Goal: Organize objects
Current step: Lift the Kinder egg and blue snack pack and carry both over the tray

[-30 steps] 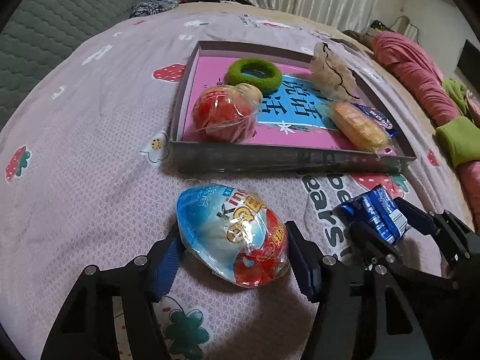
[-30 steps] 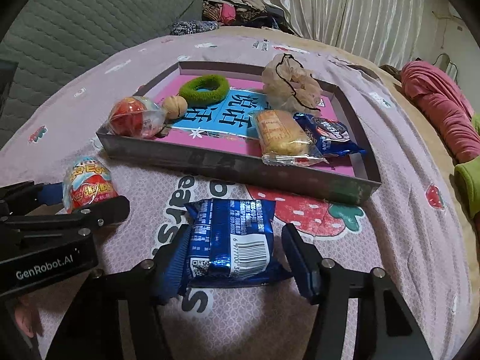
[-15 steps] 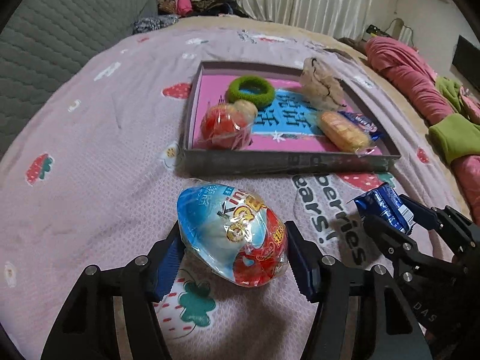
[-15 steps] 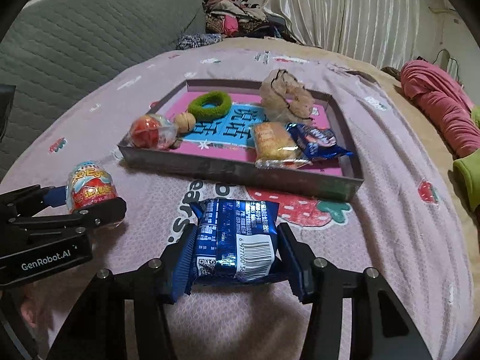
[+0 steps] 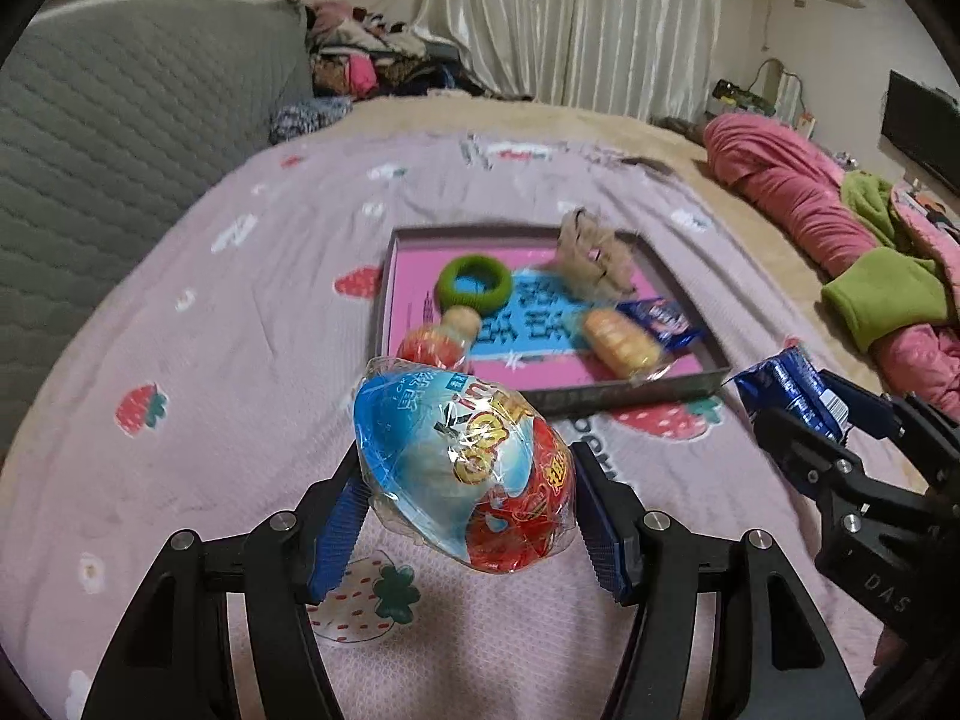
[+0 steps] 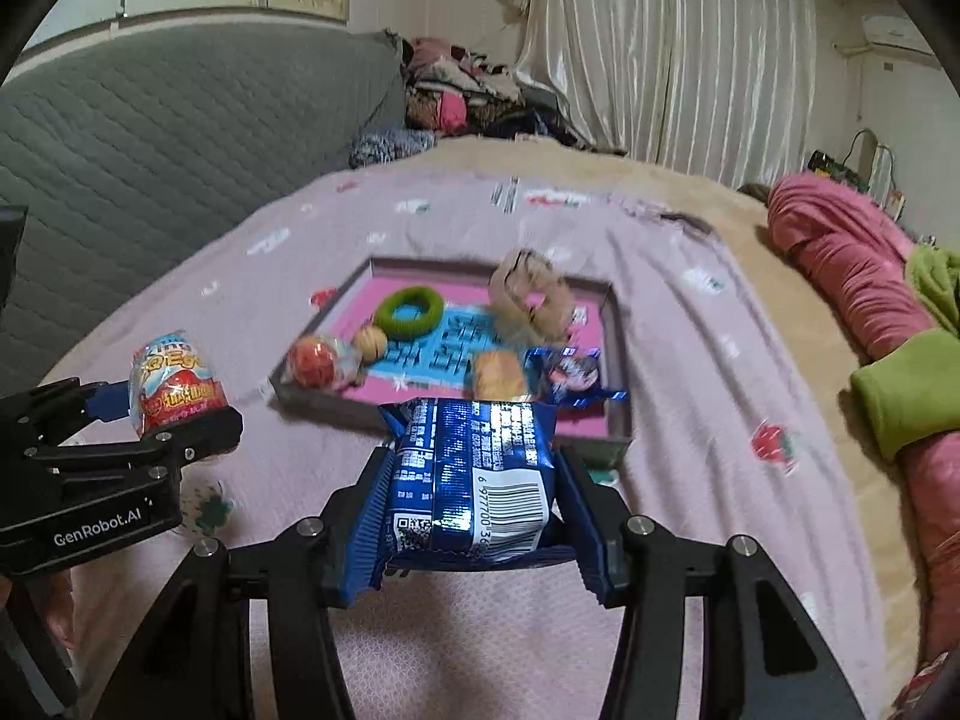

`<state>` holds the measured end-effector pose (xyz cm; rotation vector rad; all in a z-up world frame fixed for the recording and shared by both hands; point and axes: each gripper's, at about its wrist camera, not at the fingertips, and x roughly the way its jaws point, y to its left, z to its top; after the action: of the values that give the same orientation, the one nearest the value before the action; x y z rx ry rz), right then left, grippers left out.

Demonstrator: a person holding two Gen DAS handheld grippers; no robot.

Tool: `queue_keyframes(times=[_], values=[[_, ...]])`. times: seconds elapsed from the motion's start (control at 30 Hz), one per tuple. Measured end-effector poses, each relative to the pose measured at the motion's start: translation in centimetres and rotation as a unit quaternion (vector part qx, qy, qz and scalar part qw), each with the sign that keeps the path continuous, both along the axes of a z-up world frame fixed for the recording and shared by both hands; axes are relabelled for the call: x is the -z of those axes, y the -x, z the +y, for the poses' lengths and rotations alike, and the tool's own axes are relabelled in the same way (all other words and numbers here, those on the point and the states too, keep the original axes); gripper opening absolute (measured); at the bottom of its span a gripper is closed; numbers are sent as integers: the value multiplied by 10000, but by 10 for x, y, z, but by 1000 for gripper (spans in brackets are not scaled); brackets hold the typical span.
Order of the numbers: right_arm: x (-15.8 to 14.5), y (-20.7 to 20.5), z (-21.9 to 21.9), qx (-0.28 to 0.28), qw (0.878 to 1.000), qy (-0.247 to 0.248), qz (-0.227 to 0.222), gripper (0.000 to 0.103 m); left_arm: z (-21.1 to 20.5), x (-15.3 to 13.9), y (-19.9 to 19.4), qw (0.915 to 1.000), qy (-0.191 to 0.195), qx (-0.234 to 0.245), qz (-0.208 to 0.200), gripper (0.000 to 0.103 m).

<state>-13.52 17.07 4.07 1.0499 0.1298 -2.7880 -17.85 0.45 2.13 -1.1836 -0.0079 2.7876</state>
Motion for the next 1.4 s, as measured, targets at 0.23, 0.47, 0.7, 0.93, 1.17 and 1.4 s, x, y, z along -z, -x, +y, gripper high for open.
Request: queue_keyframes(times=[0.23, 0.47, 0.7, 0.93, 1.17, 1.4], values=[[-41, -11, 9, 24, 9994, -51, 346, 54, 14, -43, -13, 9993, 103, 66, 360, 66], [-74, -12, 21, 110, 9978, -78, 655, 54, 30, -80, -12, 9974, 171, 171, 680, 66], [-88, -4, 30, 156, 9965, -10, 817, 54, 42, -96, -2, 9960, 247, 235, 821, 66], [-92, 22, 36, 166, 9963, -15, 844, 54, 49, -100, 21, 9955, 306, 290, 853, 66], [-85, 61, 36, 130, 9966, -126, 808, 54, 51, -86, 70, 9961, 326, 229, 787, 66], [-50, 107, 34, 108, 9978, -127, 647, 54, 56, -43, 114, 9974, 376, 169, 597, 66]])
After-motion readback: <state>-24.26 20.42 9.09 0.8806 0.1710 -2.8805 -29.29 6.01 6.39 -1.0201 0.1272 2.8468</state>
